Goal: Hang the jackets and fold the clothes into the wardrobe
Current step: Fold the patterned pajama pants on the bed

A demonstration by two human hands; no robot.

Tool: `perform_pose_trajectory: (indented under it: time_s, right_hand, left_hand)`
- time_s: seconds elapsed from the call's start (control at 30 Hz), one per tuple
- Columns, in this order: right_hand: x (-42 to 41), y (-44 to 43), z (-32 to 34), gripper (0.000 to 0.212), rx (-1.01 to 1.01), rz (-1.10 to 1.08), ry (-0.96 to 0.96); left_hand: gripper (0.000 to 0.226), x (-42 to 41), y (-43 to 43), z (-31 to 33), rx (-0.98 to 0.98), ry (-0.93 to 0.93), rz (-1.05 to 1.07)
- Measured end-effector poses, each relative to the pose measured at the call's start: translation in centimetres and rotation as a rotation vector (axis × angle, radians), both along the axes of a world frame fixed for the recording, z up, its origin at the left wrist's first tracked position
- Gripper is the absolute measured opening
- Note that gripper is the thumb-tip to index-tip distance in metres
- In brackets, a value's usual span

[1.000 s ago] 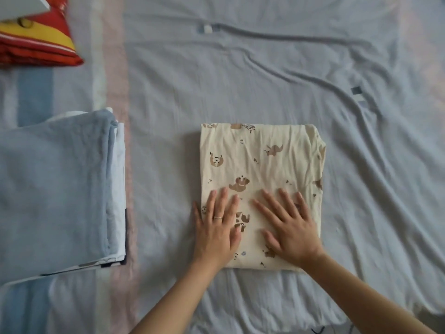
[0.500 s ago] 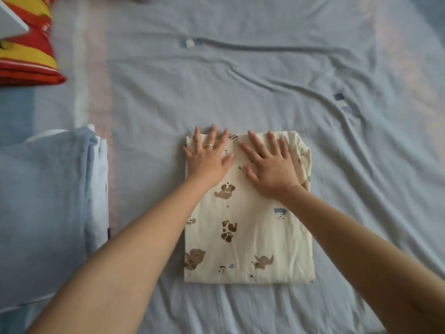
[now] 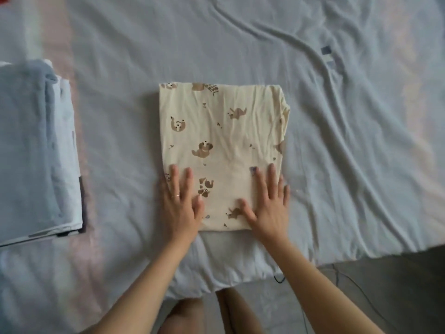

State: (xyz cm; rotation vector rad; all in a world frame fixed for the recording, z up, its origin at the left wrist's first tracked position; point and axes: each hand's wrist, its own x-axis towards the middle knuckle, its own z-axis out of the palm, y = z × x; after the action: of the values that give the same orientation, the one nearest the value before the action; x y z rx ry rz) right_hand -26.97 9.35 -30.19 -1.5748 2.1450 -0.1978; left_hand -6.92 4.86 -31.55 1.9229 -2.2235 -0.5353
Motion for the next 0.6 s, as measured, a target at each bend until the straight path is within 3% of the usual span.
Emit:
perform_pose_trajectory:
  time_s: [0.13,0.23,0.3,0.4,0.5,0.6]
  right_hand:
    - [0.2,-2.1,2.0,0.099,0.002,-0.439,-0.327]
    - [-1.7,-4.3,3.2,0.072,0.105,-0.652,-0.545]
    - [-2.8,-5.5,4.4,0.065,0.199,-0.763,-0.773]
    - [-2.2,-6.7,8.0,0.048,0.315,-0.725,-0.901]
    - [0.2,-7.2,12.4,0.03,0.269,-0.764,-0.996]
    - [3.4,-8.1,17.0,0.028,0.228,-0.752,-1.054]
  left_hand:
    - [0.088,-0.2,0.0,0.3,0.137,0.413,0.366]
    - [0.088,0.7,-1.5,1.7,0.353,0.441,0.538]
    - [0.083,1.4,-2.8,2.8,0.541,0.596,0.621]
    - [0.081,2.6,-3.6,5.4,0.645,0.74,0.603]
    - [0.069,5.2,-4.6,9.3,0.607,0.717,0.53]
    - [0.065,9.1,-7.3,14.8,0.57,0.761,0.43]
